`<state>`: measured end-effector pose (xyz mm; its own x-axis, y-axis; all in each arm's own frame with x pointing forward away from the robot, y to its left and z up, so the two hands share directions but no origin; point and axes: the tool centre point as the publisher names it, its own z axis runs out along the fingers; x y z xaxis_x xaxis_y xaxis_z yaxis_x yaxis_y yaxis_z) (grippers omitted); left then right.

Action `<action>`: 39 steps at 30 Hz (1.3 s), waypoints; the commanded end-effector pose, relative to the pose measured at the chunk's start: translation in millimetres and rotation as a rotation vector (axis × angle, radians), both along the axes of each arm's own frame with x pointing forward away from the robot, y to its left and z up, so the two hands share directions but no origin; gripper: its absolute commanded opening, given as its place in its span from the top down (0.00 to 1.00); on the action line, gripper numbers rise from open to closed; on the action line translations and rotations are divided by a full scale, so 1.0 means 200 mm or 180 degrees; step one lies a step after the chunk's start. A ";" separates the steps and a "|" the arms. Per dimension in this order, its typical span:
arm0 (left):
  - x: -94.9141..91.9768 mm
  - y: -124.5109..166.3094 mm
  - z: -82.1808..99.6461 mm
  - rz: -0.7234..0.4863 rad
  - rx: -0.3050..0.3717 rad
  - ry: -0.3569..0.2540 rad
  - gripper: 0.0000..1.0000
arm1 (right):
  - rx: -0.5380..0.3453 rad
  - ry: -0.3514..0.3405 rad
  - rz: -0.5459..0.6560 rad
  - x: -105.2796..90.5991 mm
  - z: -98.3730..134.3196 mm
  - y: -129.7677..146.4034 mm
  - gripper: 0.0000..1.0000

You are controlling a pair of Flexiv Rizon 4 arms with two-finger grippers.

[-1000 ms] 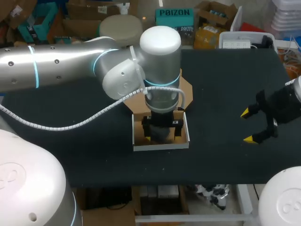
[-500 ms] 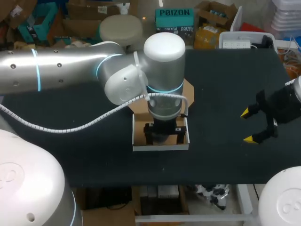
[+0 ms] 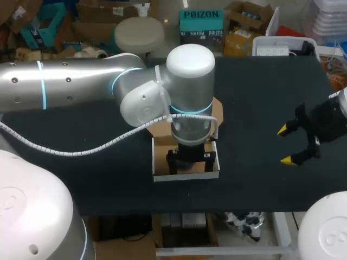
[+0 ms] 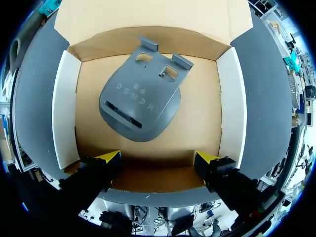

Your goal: Assemble the packaging by folding the flat box into shape, placing the metal phone stand inside, and closing the box properly

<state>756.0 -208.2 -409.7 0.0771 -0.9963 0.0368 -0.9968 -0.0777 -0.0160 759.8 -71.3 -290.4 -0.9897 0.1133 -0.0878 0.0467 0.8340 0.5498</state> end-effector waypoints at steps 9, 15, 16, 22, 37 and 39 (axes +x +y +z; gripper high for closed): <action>-0.13 0.00 0.01 0.0040 -0.0015 0.0000 0.00 | 0.0011 0.0005 0.0007 0.00 0.01 0.00 0.00; -0.17 0.00 0.00 0.0042 0.0016 0.0004 0.00 | 0.0011 0.0005 0.0007 0.00 0.01 0.00 0.00; -0.17 0.00 0.00 0.0039 0.0021 0.0000 0.00 | 0.0011 0.0005 0.0007 0.00 0.01 0.00 0.00; -0.19 -0.01 0.00 0.0019 0.0054 -0.0013 0.00 | 0.0011 0.0005 0.0007 0.00 0.01 0.00 0.00; -0.07 0.03 0.17 -0.0161 0.0032 -0.0363 0.00 | 0.0011 0.0005 0.0007 0.00 0.01 0.00 0.00; -0.06 0.03 0.21 -0.0264 -0.0001 -0.0419 0.00 | 0.0011 0.0005 0.0007 0.00 0.01 0.00 0.00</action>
